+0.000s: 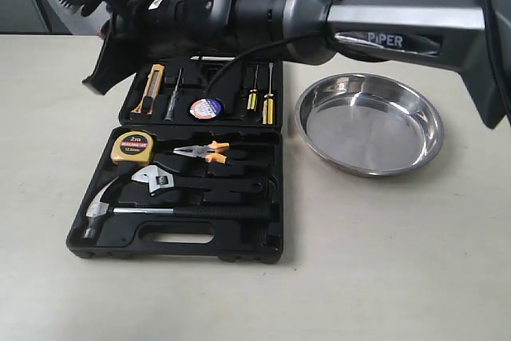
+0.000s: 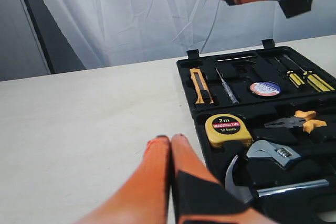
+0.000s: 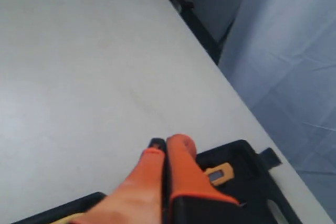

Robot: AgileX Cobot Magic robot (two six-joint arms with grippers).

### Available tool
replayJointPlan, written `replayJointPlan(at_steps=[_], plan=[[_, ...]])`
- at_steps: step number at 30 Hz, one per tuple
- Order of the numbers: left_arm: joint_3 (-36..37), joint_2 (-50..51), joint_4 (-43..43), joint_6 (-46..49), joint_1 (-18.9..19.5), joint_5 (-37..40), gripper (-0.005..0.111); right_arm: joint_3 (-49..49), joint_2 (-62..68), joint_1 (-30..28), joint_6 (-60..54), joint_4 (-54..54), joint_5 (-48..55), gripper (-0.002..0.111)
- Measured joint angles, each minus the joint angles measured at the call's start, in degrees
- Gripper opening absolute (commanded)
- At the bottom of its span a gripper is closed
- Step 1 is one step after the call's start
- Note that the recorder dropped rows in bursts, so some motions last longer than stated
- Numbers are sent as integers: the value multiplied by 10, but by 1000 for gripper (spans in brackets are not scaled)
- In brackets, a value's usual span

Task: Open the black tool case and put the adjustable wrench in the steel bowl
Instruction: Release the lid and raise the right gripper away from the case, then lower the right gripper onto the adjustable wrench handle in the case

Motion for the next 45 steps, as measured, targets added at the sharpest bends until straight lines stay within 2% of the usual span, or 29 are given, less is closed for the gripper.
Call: replayJointPlan(at_steps=[4,8,12,14,19,22,28,31,45], plan=[[0,0,0,0,0,0,0,0,0,-41,35,7,-22,0],[0,0,0,0,0,0,0,0,0,-96,80,18,15,0],[0,0,0,0,0,0,0,0,0,-148,154,-10,110,0],[0,0,0,0,0,0,0,0,0,-168,210,-59,165,0],[0,0,0,0,0,0,0,0,0,-188,325,-206,311,0],[0,0,0,0,0,0,0,0,0,-189,343,-237,404,0],[0,0,0,0,0,0,0,-1,0,-167,329,-240,584,0],[0,0,0,0,0,0,0,-1,0,-144,298,-235,619,0],[0,0,0,0,0,0,0,-1,12,6,140,-173,606,0]])
